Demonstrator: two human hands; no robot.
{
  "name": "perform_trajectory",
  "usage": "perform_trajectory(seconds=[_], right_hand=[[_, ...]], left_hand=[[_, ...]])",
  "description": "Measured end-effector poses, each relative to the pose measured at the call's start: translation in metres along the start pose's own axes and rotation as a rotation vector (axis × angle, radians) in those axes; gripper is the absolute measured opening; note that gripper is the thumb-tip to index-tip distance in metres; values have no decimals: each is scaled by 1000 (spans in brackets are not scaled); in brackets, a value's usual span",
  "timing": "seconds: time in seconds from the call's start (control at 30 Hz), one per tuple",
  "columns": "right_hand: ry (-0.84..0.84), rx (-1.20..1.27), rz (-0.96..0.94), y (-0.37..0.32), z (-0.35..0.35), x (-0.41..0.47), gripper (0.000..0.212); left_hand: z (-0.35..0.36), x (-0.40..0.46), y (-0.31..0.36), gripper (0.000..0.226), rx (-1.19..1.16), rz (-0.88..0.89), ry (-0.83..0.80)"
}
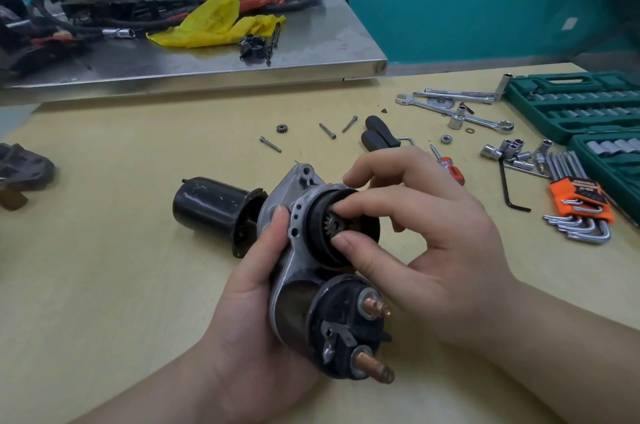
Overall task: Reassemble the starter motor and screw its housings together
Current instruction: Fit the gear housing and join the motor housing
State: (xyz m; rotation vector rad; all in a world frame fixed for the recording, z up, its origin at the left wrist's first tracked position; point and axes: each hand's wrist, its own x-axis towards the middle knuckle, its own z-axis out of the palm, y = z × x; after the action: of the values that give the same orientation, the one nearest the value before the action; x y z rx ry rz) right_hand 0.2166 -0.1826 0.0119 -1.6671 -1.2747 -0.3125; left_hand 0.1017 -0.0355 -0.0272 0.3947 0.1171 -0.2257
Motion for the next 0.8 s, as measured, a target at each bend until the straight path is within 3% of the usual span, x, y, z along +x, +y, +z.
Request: perform_trajectory(seconds=[0.27, 0.7, 0.8], right_hand=[[13, -191, -190, 1, -6, 6, 18], [-24, -138, -130, 0, -5, 7, 16], [-27, -25, -42, 0, -7, 6, 21]], left_hand=[[-2, 2, -1, 71, 49, 48, -31], [-1, 2, -1, 74, 133, 91, -14], [-1, 1, 0, 74, 103, 65, -13]])
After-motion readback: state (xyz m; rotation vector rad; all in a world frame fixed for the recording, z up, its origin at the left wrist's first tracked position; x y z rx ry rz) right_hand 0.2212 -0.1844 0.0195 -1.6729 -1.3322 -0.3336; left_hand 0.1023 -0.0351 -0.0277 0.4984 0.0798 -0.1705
